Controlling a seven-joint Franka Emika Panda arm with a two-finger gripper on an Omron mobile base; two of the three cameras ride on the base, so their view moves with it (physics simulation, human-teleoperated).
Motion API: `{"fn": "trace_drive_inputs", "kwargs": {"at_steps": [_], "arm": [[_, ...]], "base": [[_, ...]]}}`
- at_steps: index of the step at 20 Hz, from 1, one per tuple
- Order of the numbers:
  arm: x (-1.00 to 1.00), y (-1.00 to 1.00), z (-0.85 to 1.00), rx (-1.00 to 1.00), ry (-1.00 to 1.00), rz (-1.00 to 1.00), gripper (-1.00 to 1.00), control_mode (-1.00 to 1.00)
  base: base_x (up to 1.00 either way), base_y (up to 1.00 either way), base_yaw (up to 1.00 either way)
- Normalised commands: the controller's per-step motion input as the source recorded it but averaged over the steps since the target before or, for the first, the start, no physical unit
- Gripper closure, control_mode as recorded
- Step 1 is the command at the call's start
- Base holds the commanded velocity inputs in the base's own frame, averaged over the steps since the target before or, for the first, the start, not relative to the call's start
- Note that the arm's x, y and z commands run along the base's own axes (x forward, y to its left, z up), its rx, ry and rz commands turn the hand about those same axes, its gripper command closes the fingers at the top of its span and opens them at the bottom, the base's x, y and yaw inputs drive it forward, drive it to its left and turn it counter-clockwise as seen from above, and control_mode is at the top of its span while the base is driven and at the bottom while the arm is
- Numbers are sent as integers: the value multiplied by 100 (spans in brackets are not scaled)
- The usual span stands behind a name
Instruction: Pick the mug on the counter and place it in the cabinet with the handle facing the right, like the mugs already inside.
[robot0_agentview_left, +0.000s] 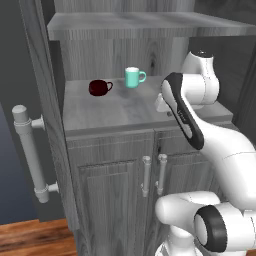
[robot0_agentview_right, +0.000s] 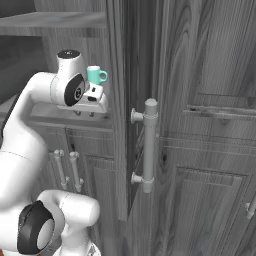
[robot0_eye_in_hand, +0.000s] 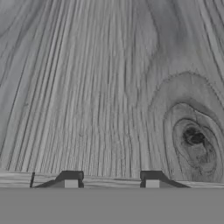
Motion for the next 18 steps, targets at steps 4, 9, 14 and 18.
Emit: {"fn": "trace_drive_inputs", "kwargs": {"at_steps": [4, 9, 14, 18], "arm": [[-22, 4, 0, 0, 0, 0, -100, -100], [-47, 7, 0, 0, 0, 0, -100, -100], [-61, 18, 0, 0, 4, 0, -100, -100], [-83, 10, 1, 0, 8, -2, -100, -100]], "base": [[0, 0, 0], [0, 0, 0], [0, 0, 0], [0, 0, 0]]}}
